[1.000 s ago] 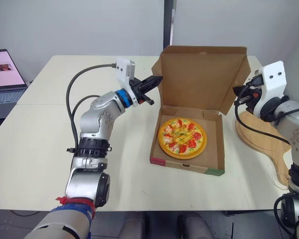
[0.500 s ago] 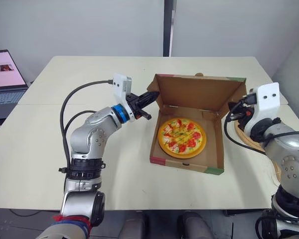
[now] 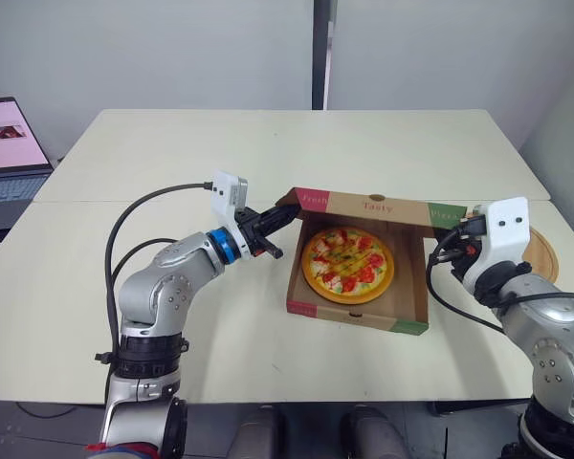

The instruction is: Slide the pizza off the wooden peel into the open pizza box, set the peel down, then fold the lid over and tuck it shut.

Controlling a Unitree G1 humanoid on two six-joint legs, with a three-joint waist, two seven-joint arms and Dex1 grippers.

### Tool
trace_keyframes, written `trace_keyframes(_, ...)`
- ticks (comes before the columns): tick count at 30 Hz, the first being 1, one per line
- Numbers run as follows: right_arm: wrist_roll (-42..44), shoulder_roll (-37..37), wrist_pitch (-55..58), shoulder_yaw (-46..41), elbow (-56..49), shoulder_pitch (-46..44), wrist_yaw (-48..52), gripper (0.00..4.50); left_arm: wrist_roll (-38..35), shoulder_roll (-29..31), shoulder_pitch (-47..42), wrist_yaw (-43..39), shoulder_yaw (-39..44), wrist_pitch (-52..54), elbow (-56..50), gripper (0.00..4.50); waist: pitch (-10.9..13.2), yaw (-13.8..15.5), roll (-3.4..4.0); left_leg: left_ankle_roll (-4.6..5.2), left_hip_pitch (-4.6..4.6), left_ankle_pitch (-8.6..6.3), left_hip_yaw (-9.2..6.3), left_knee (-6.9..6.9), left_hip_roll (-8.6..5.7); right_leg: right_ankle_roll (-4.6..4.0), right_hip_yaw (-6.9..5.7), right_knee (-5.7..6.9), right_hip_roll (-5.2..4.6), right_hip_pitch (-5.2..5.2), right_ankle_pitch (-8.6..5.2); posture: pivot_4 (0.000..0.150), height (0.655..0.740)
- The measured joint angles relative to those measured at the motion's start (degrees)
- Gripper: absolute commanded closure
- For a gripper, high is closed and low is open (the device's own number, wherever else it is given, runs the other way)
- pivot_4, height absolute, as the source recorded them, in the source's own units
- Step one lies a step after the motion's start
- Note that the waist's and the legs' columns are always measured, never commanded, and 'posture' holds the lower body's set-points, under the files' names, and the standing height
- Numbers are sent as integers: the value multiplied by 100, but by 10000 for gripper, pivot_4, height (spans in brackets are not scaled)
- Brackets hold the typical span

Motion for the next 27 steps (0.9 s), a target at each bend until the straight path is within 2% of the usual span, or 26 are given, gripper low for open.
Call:
trace_keyframes(7, -56, 66, -554, 142, 29, 372, -21, 45000, -3, 0, 77, 82, -19, -29, -68, 44591, 0, -3, 0, -1, 1, 0, -1, -1, 1, 0, 0, 0, 3, 1, 0, 1500, 7318)
trace_keyframes(10, -37, 88, -689, 133, 41, 507, -7, 39117, -3, 2, 83, 86, -23, -37, -68, 45000, -1, 0, 0, -1, 1, 0, -2, 0, 1, 0, -1, 0, 3, 2, 0, 1500, 7318)
trace_keyframes(16, 148, -270, -819, 3, 148, 778, 401, 18270, 11, 74, 83, 80, -29, -79, -59, 45000, 0, 14, 0, 0, 0, 0, -1, 1, 0, 0, -3, -1, 3, 4, 0, 1500, 7318)
trace_keyframes(21, 469, -748, -824, -253, 297, 850, 905, 18270, 12, 129, 83, 60, -43, -90, -53, 45000, 0, 17, 0, 1, 0, -1, -2, 0, 1, 0, -3, -1, 4, 4, 0, 1500, 7318)
trace_keyframes(27, 709, -1607, -941, -442, 356, 1454, 1677, 18270, 30, 242, 120, -4, -145, -164, -54, 45000, 0, 34, -2, 2, -2, -1, 0, 2, -1, 0, -3, -5, 3, 10, 0, 1500, 7318)
